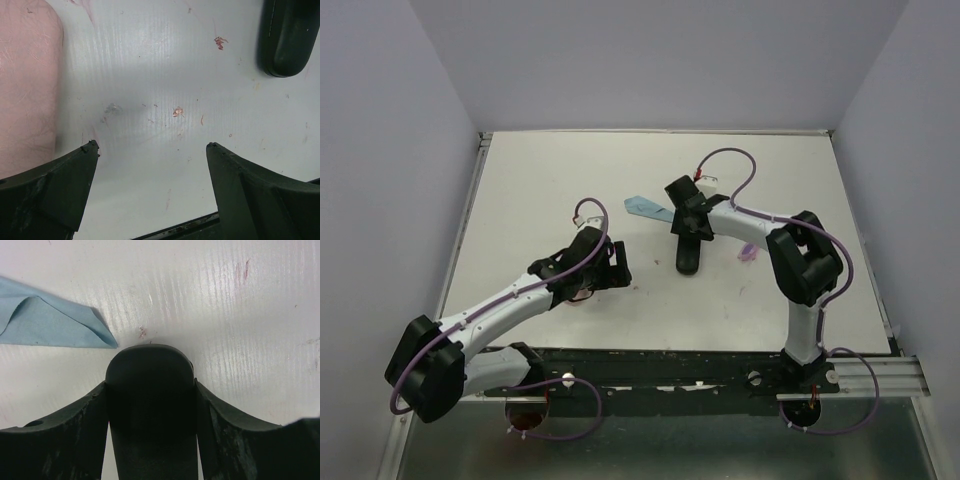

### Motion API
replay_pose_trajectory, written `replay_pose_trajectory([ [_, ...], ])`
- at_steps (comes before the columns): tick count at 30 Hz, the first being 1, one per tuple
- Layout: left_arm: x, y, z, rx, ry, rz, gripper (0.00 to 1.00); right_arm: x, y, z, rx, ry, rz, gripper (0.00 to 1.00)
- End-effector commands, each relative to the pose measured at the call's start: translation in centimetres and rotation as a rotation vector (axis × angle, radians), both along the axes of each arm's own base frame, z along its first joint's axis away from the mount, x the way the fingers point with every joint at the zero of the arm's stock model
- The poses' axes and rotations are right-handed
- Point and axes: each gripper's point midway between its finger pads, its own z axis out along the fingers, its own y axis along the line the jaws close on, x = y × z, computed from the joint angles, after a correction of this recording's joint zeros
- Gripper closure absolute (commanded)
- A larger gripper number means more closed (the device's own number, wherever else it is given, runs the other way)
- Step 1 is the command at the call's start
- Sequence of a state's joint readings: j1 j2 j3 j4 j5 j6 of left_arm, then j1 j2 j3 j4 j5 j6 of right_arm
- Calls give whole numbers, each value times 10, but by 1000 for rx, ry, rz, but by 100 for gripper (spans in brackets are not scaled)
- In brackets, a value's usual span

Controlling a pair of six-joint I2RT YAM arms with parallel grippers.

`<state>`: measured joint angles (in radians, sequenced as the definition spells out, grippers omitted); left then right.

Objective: Organize the sunglasses
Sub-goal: Move the case with the sunglasses to the center of the board.

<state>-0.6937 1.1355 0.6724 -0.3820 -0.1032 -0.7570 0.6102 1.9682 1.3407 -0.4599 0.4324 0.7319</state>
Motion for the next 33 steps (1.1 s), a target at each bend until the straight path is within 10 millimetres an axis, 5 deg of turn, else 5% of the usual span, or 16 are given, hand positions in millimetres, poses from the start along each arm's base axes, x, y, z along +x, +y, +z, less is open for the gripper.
replay_pose_trajectory([
  [1, 9, -4, 3, -5, -12, 9, 1, -1, -3, 7, -27, -50, 40, 99],
  [4, 10, -10, 5, -21, -14, -7, 1, -1, 3, 12, 5, -56, 81, 94],
  [5, 11, -12, 7, -29, -17, -14, 1, -2, 5, 14, 11, -51, 90, 57],
  [6, 12, -14, 9, -40, -22, -18, 1, -4, 6, 13, 15, -41, 94, 35],
  [9, 13, -18, 12, -57, -24, -28, 1, -9, 7, 15, 35, -25, 96, 5],
  [18, 13, -20, 7, -44, -1, -35, 1, -3, 15, 9, 10, -25, 205, 6],
  [28, 13, -24, 4, -44, 23, -45, 1, -49, 11, 0, 70, 77, 296, 8],
  [31, 13, -24, 5, -37, 25, -42, 1, -54, 3, -7, 49, 91, 265, 16],
  [33, 13, -23, 5, -34, 29, -38, 1, -52, -7, -8, 7, 84, 225, 32],
])
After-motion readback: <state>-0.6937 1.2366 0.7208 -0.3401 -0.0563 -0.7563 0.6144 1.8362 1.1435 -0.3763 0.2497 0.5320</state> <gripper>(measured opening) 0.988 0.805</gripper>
